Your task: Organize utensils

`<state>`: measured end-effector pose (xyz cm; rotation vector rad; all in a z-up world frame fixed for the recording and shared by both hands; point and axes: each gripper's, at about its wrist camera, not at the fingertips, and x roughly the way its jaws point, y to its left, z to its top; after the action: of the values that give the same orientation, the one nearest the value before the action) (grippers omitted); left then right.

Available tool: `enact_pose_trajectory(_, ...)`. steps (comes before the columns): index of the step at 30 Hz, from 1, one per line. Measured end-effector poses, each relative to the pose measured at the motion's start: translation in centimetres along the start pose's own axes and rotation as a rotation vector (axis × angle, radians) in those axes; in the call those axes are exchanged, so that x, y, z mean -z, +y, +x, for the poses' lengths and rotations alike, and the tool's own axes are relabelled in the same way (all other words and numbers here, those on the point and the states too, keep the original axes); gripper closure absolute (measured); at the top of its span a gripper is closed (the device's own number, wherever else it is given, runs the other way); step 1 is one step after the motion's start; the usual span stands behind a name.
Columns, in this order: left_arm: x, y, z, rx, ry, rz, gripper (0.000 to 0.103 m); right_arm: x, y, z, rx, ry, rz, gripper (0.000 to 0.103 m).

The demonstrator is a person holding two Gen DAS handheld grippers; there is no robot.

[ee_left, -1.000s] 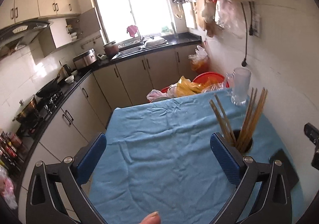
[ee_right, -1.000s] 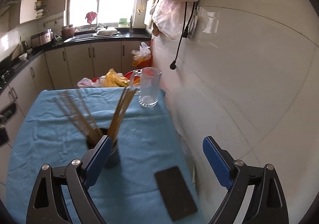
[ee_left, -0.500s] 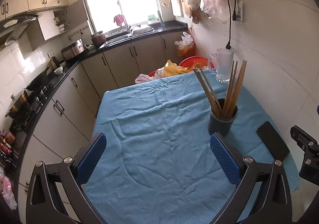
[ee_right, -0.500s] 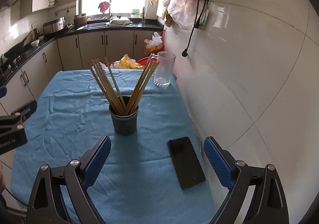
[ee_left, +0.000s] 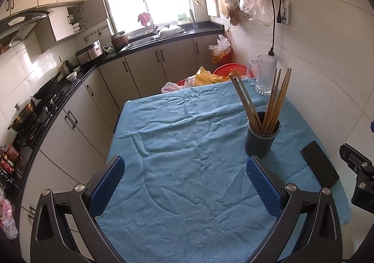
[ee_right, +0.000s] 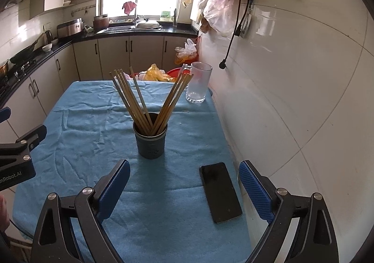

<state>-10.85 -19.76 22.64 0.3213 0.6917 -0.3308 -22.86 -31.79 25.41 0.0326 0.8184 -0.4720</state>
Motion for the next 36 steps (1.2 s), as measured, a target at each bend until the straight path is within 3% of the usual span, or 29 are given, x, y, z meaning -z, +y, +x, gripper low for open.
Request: enact_pose_trajectory(36, 1.0, -0.3, 1.6, 0.003, 0.031, -0.008, 0.0, 0.2, 0.5, 2.0, -0.029, 0.055, -0.011, 0.007)
